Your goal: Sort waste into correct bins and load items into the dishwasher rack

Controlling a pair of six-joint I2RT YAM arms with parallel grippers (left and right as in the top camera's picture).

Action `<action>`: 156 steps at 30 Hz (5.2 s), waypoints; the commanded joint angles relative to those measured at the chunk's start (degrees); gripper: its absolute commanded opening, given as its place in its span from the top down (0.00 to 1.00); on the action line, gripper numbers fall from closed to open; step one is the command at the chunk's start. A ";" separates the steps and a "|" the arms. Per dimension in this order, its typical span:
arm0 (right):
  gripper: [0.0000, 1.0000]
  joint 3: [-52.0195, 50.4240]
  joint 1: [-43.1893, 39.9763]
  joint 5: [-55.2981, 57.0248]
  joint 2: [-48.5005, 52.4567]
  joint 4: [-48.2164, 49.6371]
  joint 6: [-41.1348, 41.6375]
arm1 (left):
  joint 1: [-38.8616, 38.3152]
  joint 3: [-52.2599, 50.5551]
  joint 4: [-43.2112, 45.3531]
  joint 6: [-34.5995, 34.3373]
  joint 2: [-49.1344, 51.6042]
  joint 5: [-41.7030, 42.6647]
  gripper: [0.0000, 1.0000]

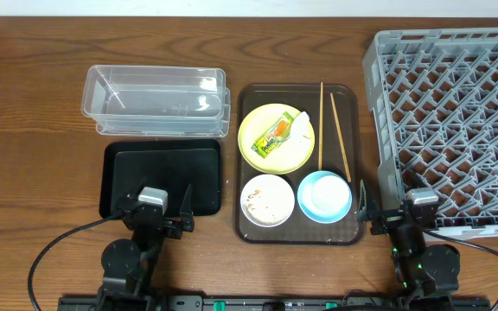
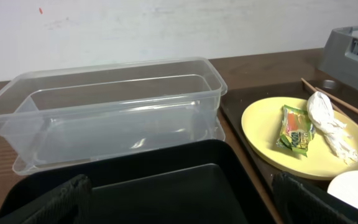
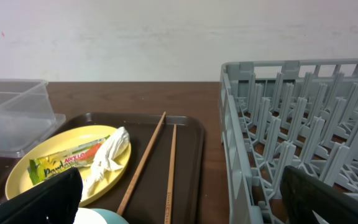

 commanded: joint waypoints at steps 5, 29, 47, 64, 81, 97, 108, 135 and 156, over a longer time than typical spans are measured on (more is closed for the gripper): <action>0.01 -0.24 -1.01 -2.78 -0.31 0.13 4.22 | 0.35 -1.38 2.43 0.50 -0.22 7.74 0.06; 0.01 44.83 -1.03 -18.91 29.94 -36.79 8.55 | 0.15 58.16 -24.44 -17.20 50.34 25.46 0.06; 0.01 58.53 -1.01 -21.70 51.71 -45.07 8.17 | -20.20 71.17 -32.04 -13.64 78.58 3.28 0.20; 0.01 58.53 -1.01 -21.68 51.71 -48.30 8.17 | -27.19 71.17 -16.81 -10.14 107.43 -8.72 0.36; 0.01 58.53 -1.01 -21.66 51.71 -48.78 8.17 | -27.04 71.19 -16.26 -10.16 110.90 -8.31 0.94; 0.01 58.53 -1.03 -21.27 51.71 -49.35 8.17 | -13.00 71.19 -20.55 -11.17 90.62 -8.24 0.94; 0.01 58.53 -1.03 -21.27 51.71 -50.88 8.17 | -4.28 71.17 -17.68 -11.69 94.84 -8.04 0.26; 0.01 58.53 -1.03 -21.24 51.71 -52.19 8.15 | -18.36 71.49 6.60 -27.43 108.37 -0.28 0.27; 0.01 58.47 -1.01 -21.27 51.71 -54.99 8.17 | -18.32 71.49 22.01 -28.28 121.52 -1.25 0.30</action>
